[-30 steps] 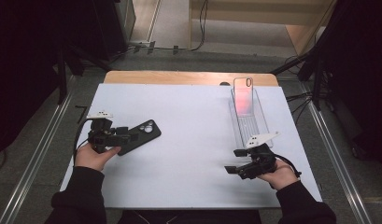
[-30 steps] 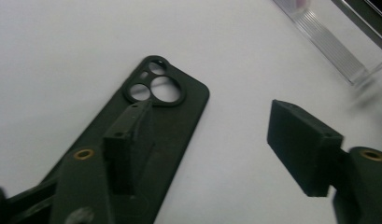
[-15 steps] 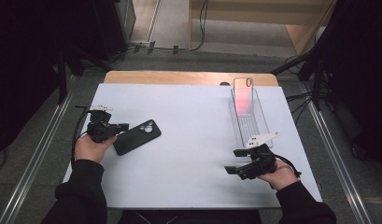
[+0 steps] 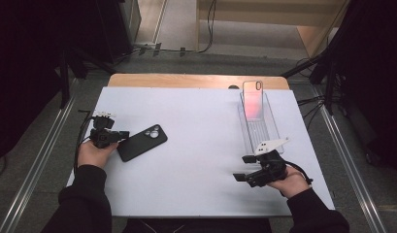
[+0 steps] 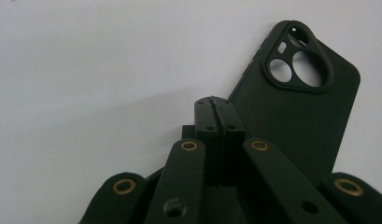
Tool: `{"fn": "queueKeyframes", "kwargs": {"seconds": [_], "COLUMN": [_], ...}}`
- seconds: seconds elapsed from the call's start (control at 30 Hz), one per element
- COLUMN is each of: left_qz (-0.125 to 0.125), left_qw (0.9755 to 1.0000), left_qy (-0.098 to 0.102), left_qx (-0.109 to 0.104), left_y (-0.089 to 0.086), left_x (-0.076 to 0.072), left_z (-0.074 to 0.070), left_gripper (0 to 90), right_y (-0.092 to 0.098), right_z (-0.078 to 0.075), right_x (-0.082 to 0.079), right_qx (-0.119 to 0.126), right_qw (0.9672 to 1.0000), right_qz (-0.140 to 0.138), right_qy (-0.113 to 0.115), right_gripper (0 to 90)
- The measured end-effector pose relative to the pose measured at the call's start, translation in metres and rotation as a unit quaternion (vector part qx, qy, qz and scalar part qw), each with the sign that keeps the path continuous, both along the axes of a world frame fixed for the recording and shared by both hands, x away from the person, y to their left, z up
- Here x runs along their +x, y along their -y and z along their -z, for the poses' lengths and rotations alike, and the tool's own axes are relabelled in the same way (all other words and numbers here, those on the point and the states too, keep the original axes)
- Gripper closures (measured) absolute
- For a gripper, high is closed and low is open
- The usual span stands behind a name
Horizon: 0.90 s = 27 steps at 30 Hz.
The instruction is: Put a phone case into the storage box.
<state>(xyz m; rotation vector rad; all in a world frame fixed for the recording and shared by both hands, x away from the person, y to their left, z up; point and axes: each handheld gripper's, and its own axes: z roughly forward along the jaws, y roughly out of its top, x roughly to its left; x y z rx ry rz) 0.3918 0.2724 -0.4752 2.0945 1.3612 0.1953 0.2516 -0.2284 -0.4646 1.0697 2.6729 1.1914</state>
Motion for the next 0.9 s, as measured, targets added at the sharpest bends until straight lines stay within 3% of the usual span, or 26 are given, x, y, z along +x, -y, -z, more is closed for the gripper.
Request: {"fn": "queueKeyframes", "kwargs": {"seconds": [0.17, 0.23, 0.27, 0.4, 0.57, 0.9], "left_qz": [0.013, 0.01, 0.006, -0.013, -0.016, 0.018], "left_qw": [0.9999, 0.9997, 0.9998, 0.9999, 0.9998, 0.9996], "left_qy": [-0.001, 0.013, 0.016, 0.001, -0.003, -0.021], "left_qx": [0.001, 0.02, 0.012, 0.008, 0.008, 0.01], "left_y": [0.004, 0.005, 0.002, -0.007, -0.01, 0.001], "left_x": [-0.005, -0.006, -0.005, -0.001, 0.0, -0.009], "left_z": [-0.001, -0.003, -0.003, 0.003, 0.006, 0.007], "left_gripper": [89.9, 89.9, 89.9, 89.9, 89.9, 89.7], "right_y": [-0.001, 0.0, 0.0, -0.001, -0.001, -0.002], "right_z": [0.0, 0.0, 0.0, 0.0, 0.001, 0.0], "right_x": [0.0, 0.0, 0.0, 0.0, 0.0, -0.001], "right_qx": [0.0, 0.0, 0.0, 0.0, 0.0, -0.002], "right_qw": [1.0, 1.0, 1.0, 1.0, 1.0, 1.0], "right_qz": [0.0, 0.0, 0.001, -0.002, -0.005, -0.005], "right_qy": [0.0, 0.0, 0.0, 0.001, 0.001, 0.0], "right_gripper": [21.3, 21.3, 21.3, 21.3, 21.3, 21.4]}}
